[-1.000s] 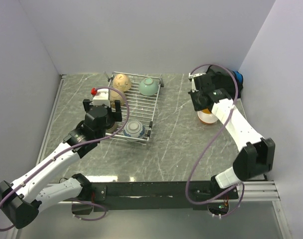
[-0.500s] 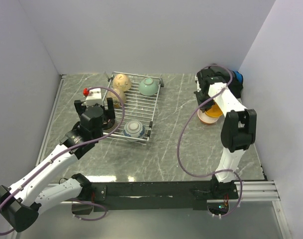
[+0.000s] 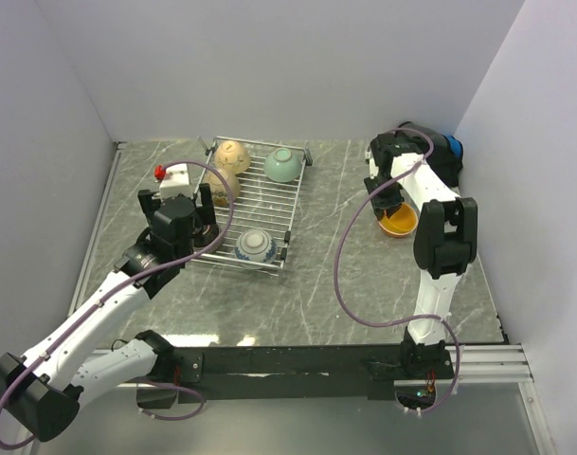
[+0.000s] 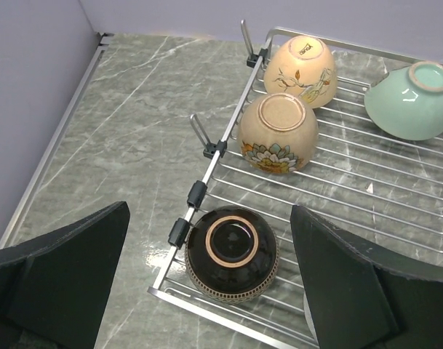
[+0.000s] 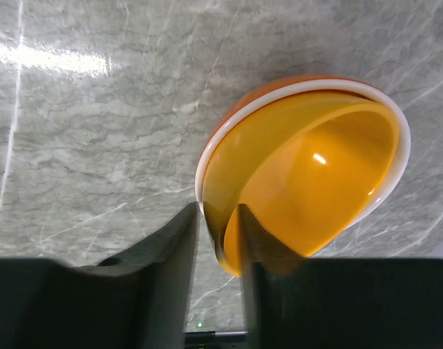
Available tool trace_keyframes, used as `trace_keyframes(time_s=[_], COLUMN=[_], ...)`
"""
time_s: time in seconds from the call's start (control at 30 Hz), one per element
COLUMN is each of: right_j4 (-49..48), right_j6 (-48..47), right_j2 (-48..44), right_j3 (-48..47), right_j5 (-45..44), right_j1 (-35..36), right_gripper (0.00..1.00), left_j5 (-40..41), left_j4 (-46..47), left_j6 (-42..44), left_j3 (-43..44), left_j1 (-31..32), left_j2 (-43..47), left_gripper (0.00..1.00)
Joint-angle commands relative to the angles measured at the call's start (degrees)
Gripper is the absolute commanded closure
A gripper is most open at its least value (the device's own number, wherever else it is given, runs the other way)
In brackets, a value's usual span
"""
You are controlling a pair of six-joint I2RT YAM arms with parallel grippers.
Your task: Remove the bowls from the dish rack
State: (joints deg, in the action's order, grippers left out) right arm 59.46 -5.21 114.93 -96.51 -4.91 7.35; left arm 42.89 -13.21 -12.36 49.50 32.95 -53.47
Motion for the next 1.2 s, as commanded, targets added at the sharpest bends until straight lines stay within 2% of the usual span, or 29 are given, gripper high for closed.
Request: trace_keyframes(time_s=[0.0,0.13,0.17,0.27,0.63,0.7,0.83,0.97,1.17], right_j4=[1.3,-0.4,-1.4,-4.6,-24.3,-29.0,-36.2,-43.7,-49.6], right_j6=[0.1,1.4,1.6,2.8,8.3,9.4,11.5,15.1,18.6], right_j2=[-0.6,-5.8,-7.1,-13.7,-41.8,-46.9,-55.1,-63.0,-68.4], right_j3=[-2.0,-0.6,0.3,3.4,26.2,31.2,38.7,47.0,55.7], right_j5=[1.2,2.2,2.4,4.6,10.8,12.9,15.4,16.9,23.3], right_j1=[0.1,1.6,2.0,3.4,5.6,5.6,5.6,5.6,5.7], right_gripper=[0.56,0.38,0.30,0.20,0.07,0.01,0.00,0.00,0.00], left_j5=[-2.0,-3.6,-3.9,-5.3,-11.8,-13.1,-15.0,-12.8,-15.1], left_j4=[0.5,0.5,0.5,-0.2,-4.7,-6.1,-10.2,-14.7,-17.8], left_j6=[-1.3,-1.5,-1.6,-2.1,-6.2,-7.3,-11.3,-13.7,-17.8], left_j3=[1.0,1.1,1.1,1.5,4.3,5.0,7.7,10.8,13.5], left_j1=[-0.5,-0.6,-0.6,-0.6,-0.1,0.7,3.3,8.9,11.4], left_j2=[-0.1,-0.5,-0.8,-1.7,-6.1,-6.9,-10.3,-14.2,-18.9], left_gripper=[0.01,0.01,0.00,0.01,0.01,0.01,0.00,0.01,0.01])
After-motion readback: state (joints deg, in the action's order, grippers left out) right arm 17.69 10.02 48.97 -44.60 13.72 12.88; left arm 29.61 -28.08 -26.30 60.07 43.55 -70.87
